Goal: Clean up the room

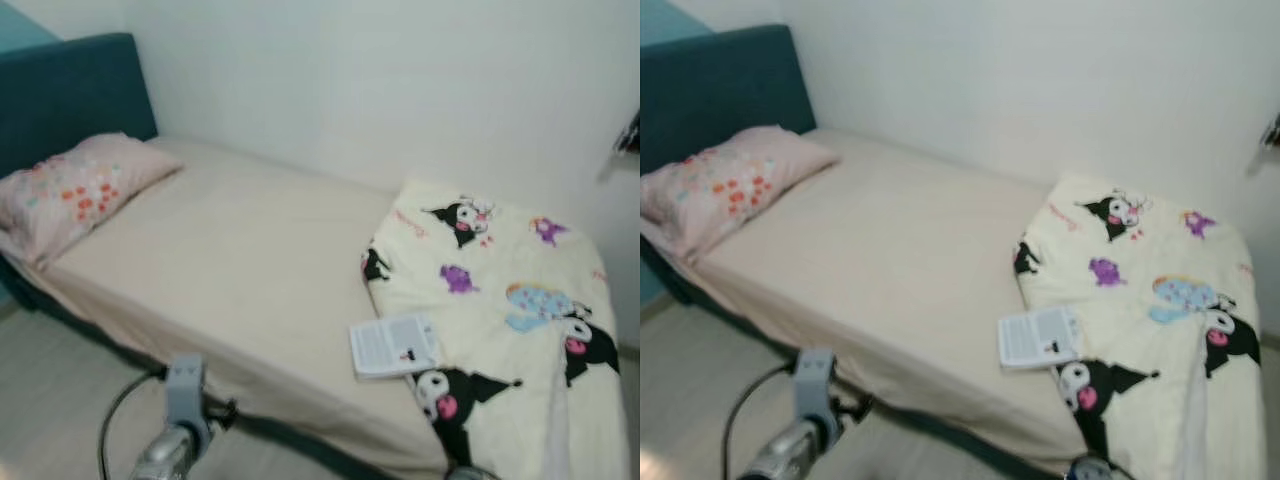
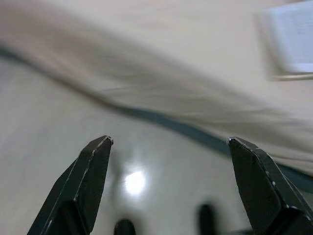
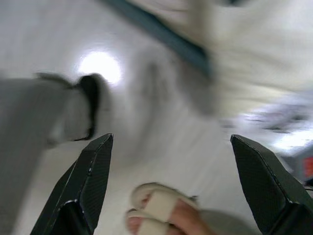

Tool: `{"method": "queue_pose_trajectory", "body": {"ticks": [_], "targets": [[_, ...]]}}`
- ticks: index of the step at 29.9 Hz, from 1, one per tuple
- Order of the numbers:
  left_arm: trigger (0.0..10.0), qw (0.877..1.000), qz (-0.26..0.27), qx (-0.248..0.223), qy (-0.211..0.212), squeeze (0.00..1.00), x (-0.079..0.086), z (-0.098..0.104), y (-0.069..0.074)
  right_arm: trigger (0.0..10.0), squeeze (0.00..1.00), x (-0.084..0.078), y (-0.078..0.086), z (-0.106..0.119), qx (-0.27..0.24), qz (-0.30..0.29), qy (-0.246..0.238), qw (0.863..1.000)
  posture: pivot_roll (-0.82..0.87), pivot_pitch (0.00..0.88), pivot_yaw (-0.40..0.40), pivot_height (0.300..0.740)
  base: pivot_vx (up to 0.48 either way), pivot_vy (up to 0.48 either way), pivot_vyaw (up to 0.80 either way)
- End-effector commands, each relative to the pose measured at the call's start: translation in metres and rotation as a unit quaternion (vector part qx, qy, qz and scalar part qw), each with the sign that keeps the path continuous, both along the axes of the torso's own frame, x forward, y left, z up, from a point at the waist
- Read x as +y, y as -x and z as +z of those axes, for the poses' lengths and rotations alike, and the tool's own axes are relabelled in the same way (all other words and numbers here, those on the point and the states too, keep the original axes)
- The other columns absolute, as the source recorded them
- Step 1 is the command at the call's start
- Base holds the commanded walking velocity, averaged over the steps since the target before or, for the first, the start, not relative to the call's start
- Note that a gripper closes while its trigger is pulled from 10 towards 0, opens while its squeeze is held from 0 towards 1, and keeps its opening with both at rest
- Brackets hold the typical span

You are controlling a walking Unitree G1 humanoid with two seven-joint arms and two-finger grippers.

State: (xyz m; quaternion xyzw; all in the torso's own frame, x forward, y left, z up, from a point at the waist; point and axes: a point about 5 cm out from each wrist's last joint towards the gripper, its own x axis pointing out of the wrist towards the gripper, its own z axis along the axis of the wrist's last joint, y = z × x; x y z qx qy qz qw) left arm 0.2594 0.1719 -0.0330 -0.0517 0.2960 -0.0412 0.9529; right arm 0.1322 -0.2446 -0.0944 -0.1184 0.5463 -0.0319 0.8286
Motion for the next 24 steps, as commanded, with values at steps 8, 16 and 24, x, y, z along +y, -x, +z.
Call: {"method": "queue_pose_trajectory", "body": {"ticks": [8, 16, 24], "targets": [[10.0, 1.0, 0.002, 0.009, -0.022, 0.0, 0.008, -0.002, 0.003, 10.0, 0.0, 0.011, -0.008, 0.0, -0.02, -0.003, -0.017, 1.0, -0.07, 0.0, -0.056, 0.735, 0.0, -0.125, -0.19], [10.0, 0.995, 0.055, 0.071, -0.048, 0.0, 0.031, -0.022, 0.034, 10.0, 0.0, 0.017, -0.037, 0.011, -0.064, 0.015, -0.024, 0.998, -0.07, 0.0, -0.058, 0.735, 0.0, 0.0, -0.77], [10.0, 0.994, 0.066, 0.064, -0.057, 0.0, 0.036, -0.021, 0.034, 10.0, 0.0, 0.024, -0.054, 0.018, -0.092, 0.027, -0.033, 0.995, -0.06, 0.0, -0.065, 0.735, 0.0, 0.0, -0.49]]}}
